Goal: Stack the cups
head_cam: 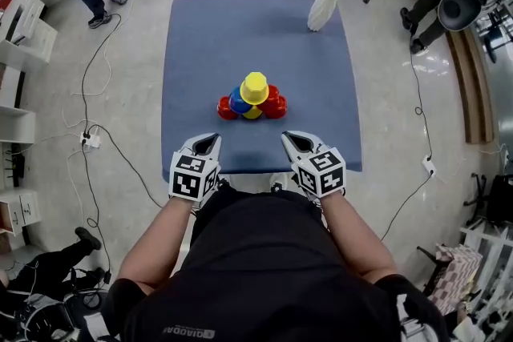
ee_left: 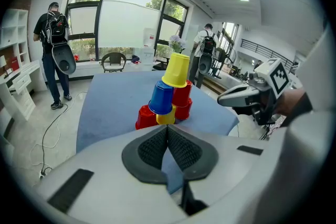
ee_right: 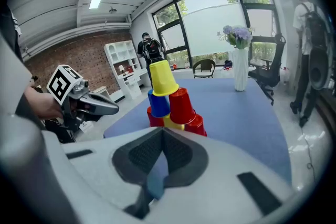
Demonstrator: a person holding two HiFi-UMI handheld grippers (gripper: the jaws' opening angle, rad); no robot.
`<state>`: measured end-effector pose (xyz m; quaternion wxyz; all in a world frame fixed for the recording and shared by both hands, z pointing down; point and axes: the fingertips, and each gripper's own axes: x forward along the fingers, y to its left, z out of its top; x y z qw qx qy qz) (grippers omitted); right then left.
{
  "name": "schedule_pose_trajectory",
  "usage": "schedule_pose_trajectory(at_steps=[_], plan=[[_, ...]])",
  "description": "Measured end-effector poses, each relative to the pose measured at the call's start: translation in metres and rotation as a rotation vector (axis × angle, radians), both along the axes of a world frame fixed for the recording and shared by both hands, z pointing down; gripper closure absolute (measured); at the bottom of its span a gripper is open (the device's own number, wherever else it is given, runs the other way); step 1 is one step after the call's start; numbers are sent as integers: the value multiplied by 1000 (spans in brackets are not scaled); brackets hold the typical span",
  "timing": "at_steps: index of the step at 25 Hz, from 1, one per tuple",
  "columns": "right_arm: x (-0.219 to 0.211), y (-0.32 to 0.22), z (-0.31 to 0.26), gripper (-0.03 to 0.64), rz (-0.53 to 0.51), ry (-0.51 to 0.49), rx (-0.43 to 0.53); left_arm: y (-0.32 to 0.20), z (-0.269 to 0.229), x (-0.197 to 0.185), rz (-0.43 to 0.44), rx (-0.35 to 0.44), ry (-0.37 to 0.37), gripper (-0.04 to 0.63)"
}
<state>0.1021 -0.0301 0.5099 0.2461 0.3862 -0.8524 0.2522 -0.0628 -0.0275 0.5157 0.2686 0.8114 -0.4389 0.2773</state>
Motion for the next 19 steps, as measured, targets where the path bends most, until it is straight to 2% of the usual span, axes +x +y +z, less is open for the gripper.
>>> schedule_pose_trajectory(at_steps=[19], plan=[[4,-3,3,615,8,2,-1,-4,3,3,9,0,-4,591]])
